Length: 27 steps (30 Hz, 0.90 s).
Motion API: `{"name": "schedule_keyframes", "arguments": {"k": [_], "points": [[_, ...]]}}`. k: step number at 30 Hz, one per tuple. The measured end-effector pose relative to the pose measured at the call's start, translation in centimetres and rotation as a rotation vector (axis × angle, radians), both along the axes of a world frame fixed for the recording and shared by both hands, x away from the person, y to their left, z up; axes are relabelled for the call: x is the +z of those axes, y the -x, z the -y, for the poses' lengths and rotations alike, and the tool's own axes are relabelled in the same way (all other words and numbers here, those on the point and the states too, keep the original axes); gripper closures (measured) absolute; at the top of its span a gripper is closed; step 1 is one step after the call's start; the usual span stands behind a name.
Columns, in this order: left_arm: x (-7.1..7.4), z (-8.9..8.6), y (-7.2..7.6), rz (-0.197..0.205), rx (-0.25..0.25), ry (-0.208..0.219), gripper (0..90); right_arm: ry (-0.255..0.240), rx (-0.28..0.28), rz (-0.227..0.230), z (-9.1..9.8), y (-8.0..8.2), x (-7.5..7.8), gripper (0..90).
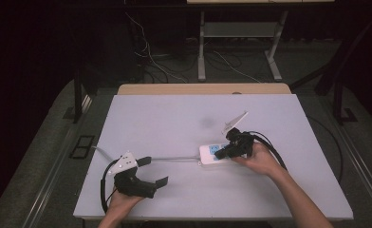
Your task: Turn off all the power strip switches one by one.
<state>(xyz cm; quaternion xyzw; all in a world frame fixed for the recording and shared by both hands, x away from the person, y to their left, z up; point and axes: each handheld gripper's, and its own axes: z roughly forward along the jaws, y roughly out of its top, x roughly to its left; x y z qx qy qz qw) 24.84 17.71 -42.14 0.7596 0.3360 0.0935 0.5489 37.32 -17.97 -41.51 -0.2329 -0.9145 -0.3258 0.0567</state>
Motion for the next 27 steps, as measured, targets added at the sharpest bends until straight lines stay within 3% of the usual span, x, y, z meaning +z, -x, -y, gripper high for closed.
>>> {"name": "schedule_keyframes", "arguments": {"k": [5,11,14,21,27], "points": [[0.0,0.2,-0.1,-0.001,-0.002,-0.005,0.0,-0.004,-0.005,0.0,0.0,0.1,-0.1,90.0],[0.0,0.2,-0.1,-0.001,-0.008,-0.008,0.0,0.05,0.007,0.022,-0.6,0.3,0.3,90.0],[0.0,0.3,-0.1,-0.001,-0.008,-0.008,0.0,0.102,0.028,0.044,-1.4,0.5,0.6,90.0],[-0.1,0.2,-0.2,-0.004,-0.006,-0.007,0.0,0.09,0.038,0.03,-1.2,0.3,0.5,90.0],[-0.1,0.2,-0.2,-0.002,-0.007,-0.005,0.0,0.115,0.042,0.057,-1.4,0.6,0.8,90.0]]}}
